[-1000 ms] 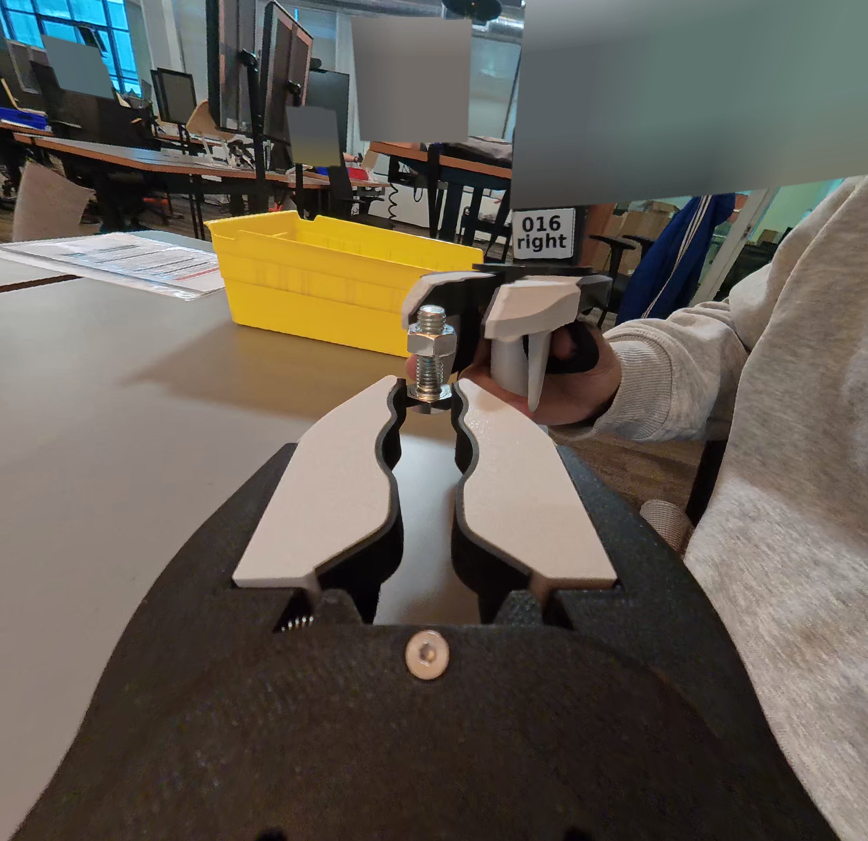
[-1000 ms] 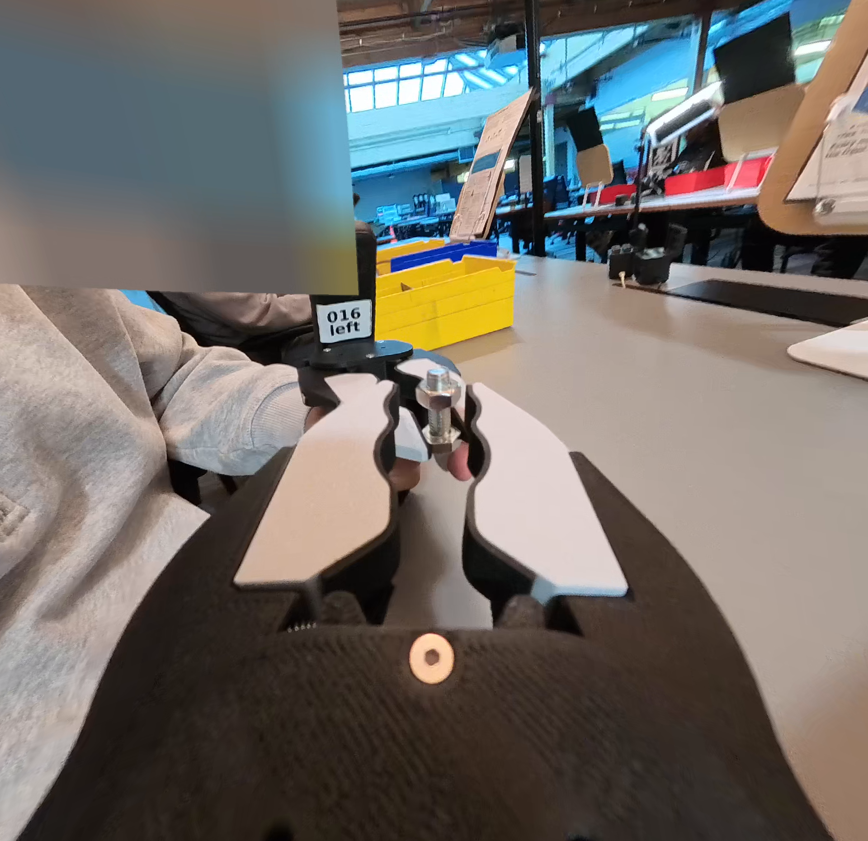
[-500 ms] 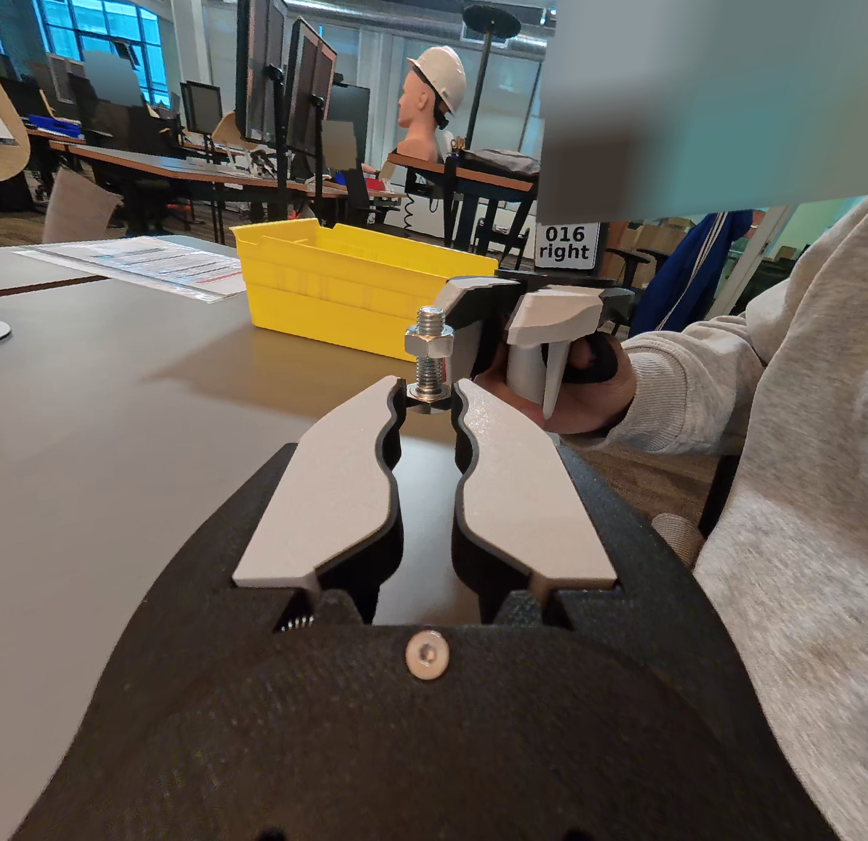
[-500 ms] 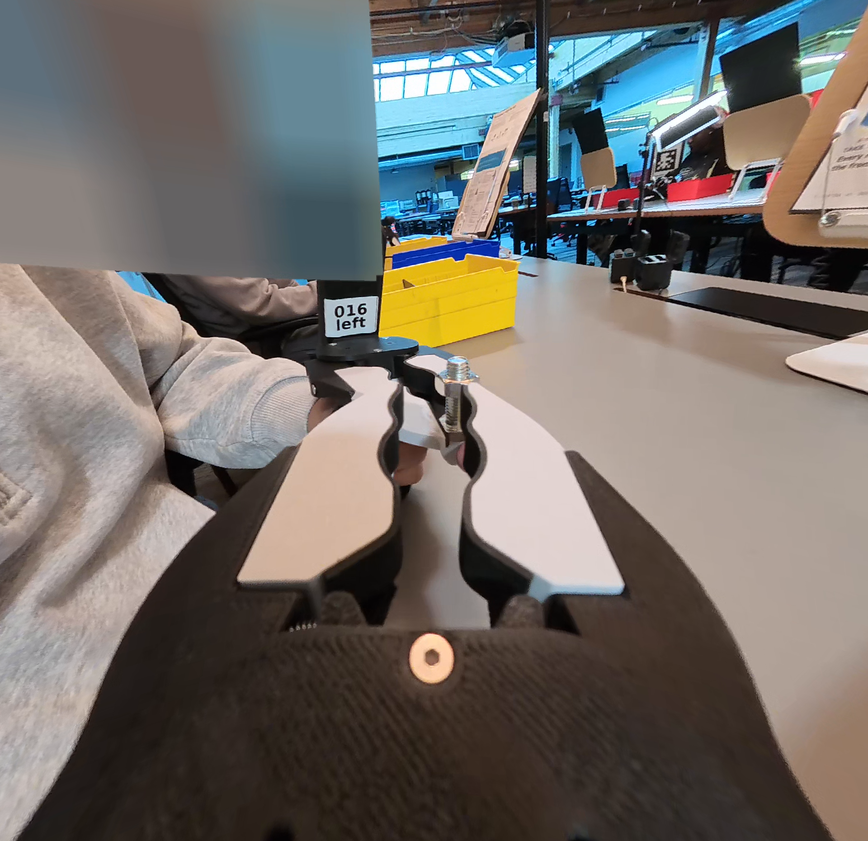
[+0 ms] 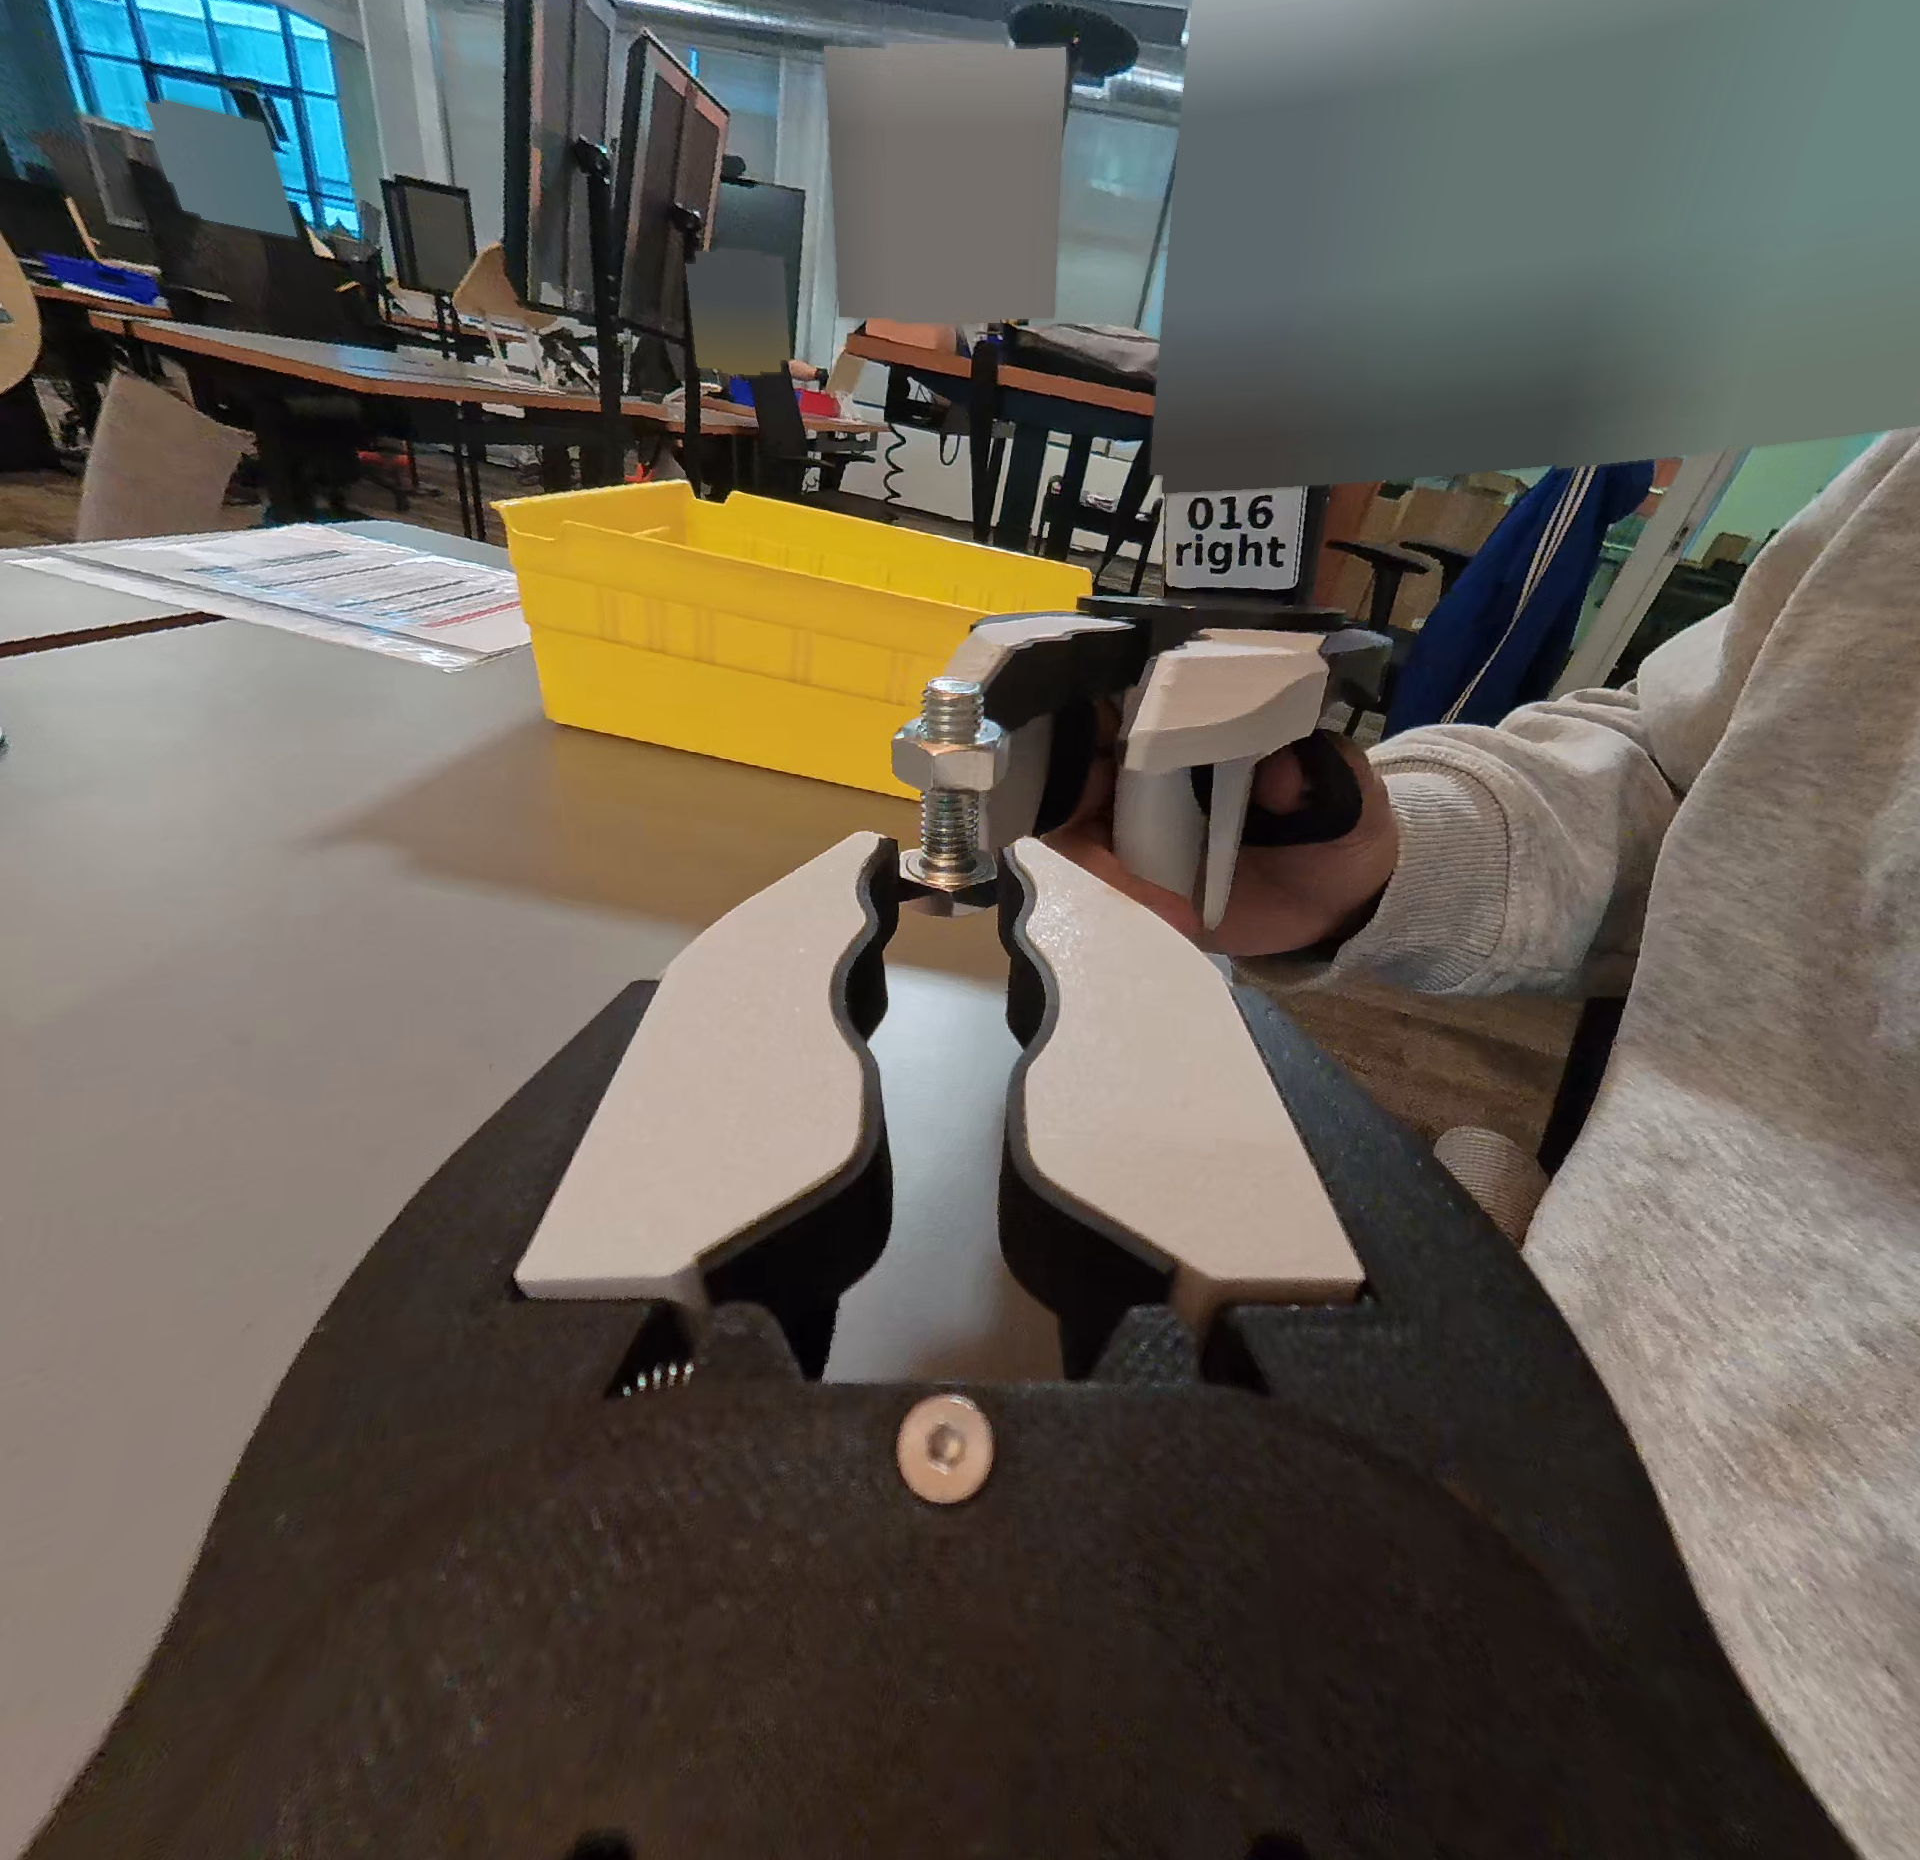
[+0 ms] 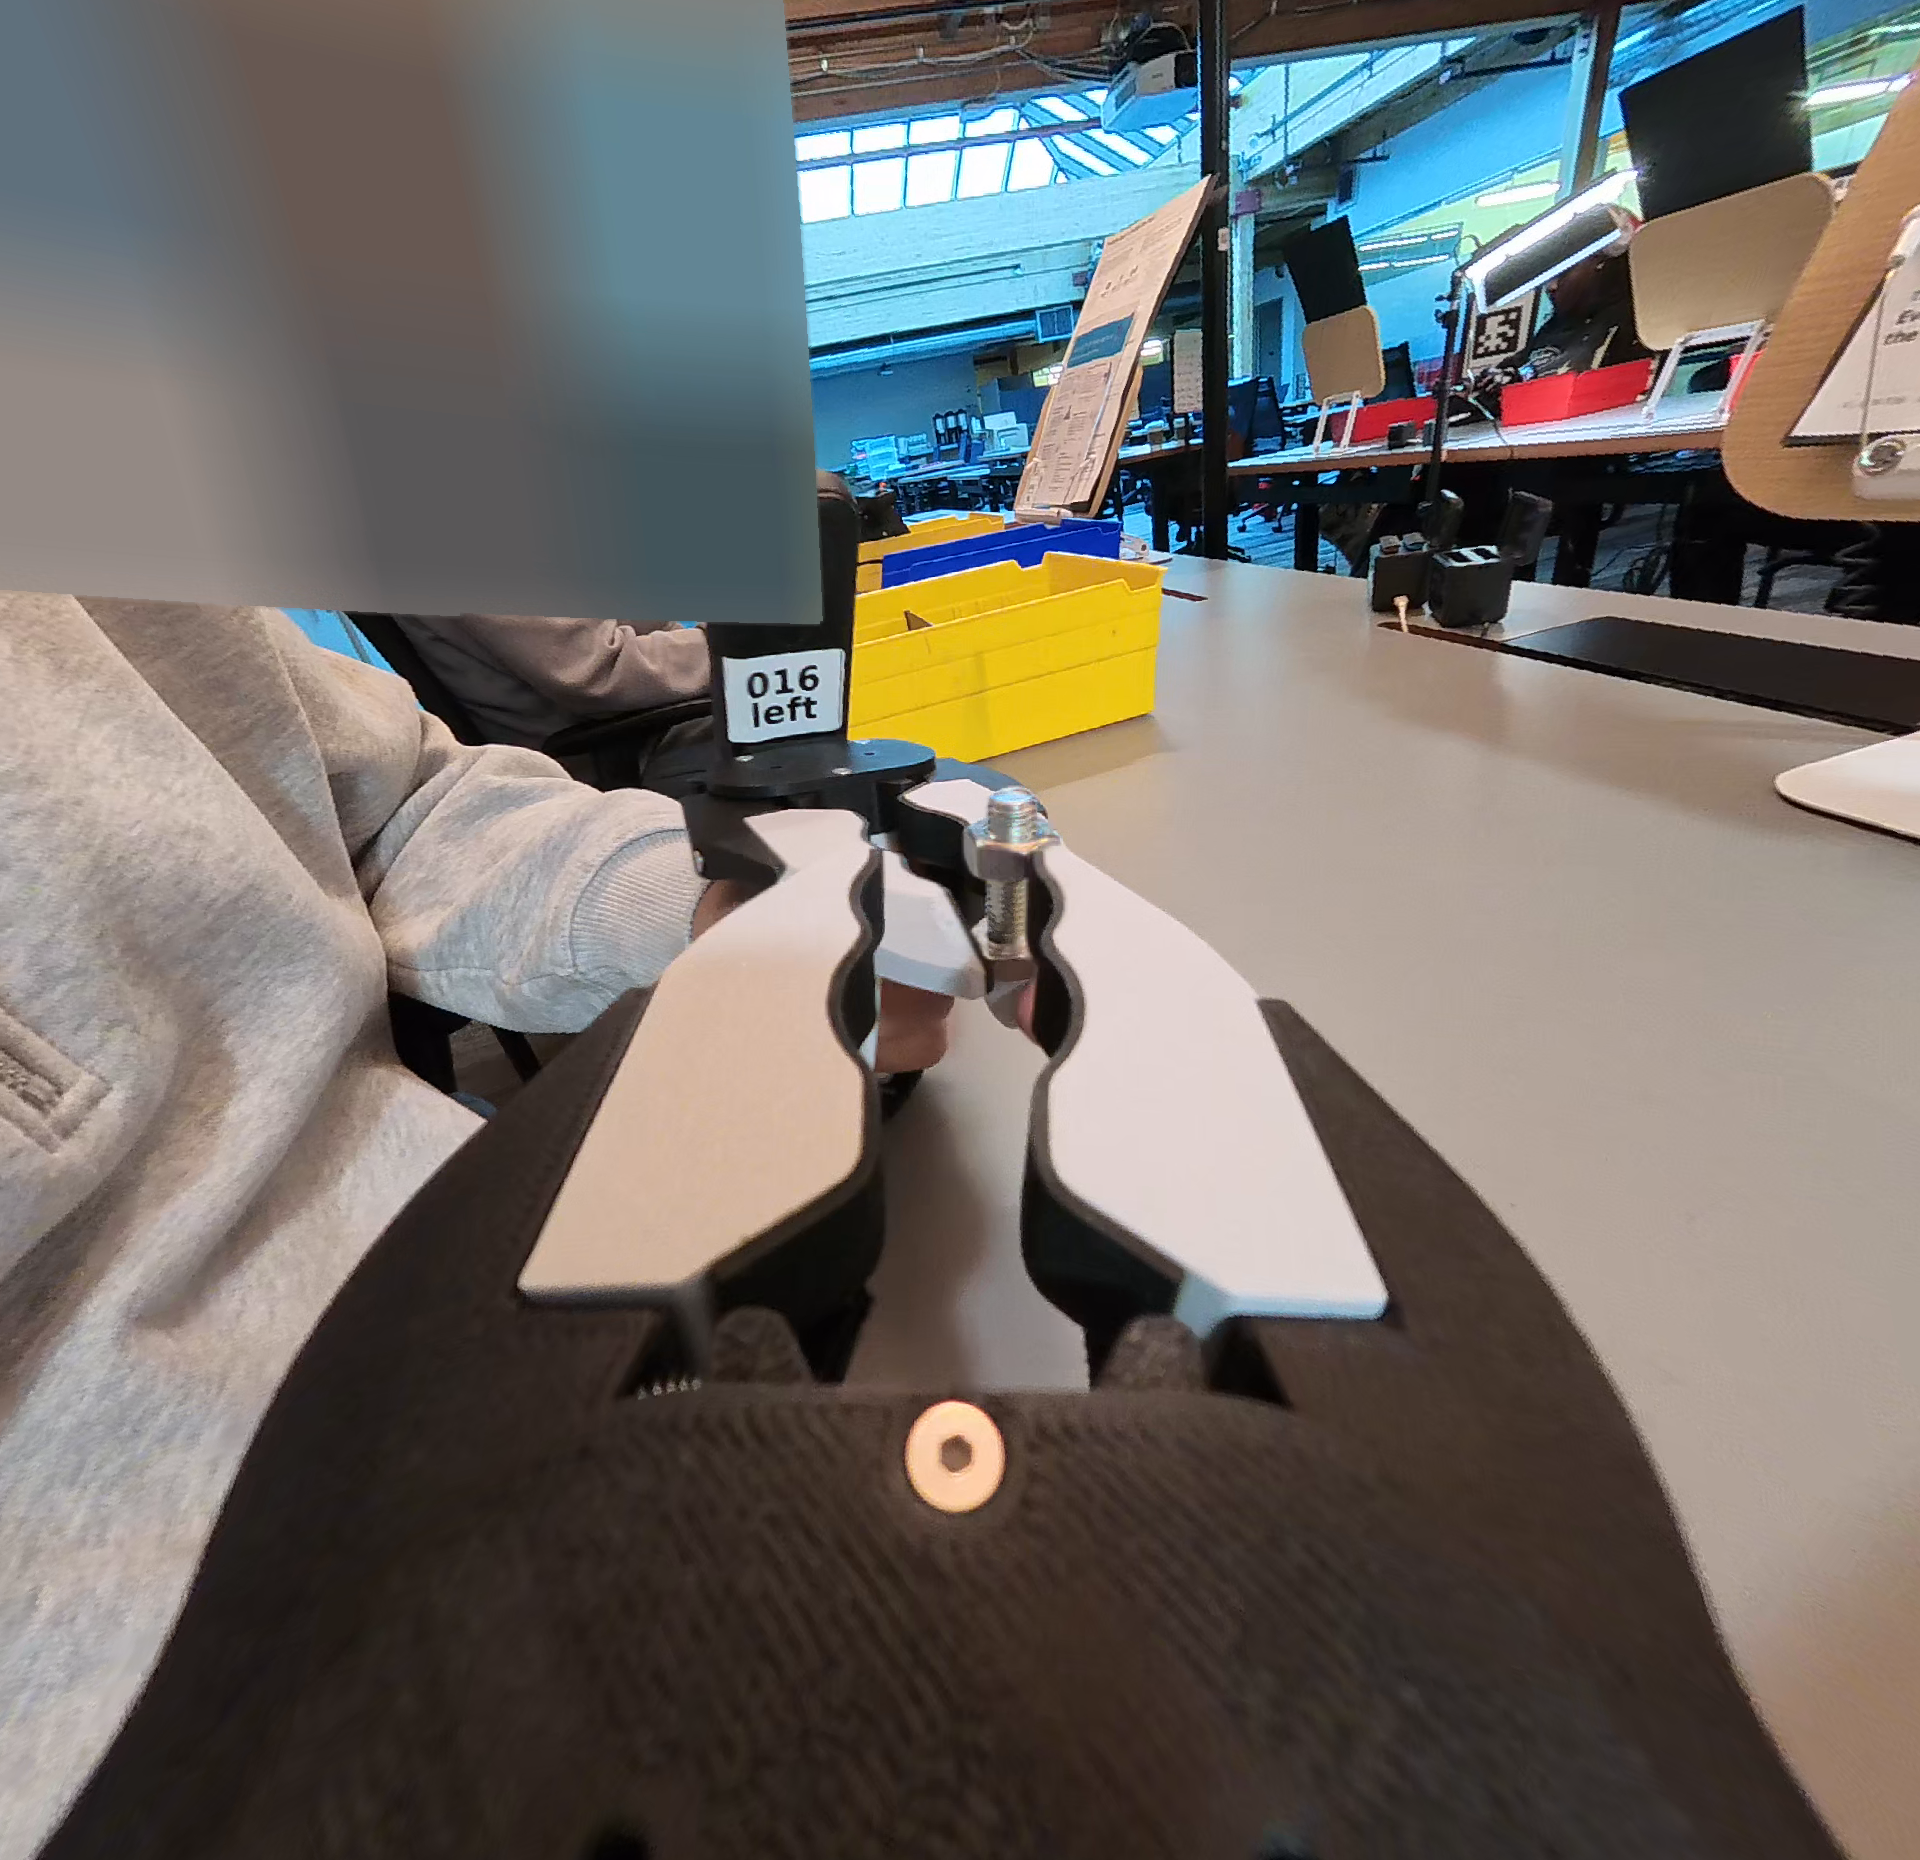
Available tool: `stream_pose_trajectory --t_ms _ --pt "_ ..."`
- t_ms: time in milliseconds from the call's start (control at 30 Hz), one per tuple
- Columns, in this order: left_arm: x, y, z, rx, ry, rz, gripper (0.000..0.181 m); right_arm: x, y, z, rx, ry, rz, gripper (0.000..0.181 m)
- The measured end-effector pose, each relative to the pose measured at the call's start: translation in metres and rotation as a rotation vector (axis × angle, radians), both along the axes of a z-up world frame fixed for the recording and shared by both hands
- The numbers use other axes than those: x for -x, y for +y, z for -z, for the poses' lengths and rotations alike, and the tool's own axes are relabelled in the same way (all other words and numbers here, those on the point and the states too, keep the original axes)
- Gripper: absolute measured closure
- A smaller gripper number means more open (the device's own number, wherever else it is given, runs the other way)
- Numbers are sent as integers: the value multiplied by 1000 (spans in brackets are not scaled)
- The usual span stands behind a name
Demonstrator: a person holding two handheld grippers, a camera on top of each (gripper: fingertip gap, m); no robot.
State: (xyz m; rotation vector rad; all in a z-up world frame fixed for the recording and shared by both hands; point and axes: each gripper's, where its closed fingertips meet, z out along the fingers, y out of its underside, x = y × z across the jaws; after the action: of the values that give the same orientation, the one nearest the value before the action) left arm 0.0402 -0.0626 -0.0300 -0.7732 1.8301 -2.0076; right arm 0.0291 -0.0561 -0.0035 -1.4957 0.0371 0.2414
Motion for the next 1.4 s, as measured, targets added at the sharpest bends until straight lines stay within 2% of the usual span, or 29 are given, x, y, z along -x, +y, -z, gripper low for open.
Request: stream_pose_trajectory --t_ms 567,1033,1267,1400 --pt "0 1 0 -4 -2 -6 163 1 -1 -1 -4 15 -12 156" --pt "8 -8 1 -63 -52 29 163 -1 1 0 -3 2 7 149" --pt "12 -13 2 -96 -80 48 163 4 3 2 12 -46 -11 161" --pt "12 -13 2 -95 -80 49 163 4 3 2 21 -76 -2 161"
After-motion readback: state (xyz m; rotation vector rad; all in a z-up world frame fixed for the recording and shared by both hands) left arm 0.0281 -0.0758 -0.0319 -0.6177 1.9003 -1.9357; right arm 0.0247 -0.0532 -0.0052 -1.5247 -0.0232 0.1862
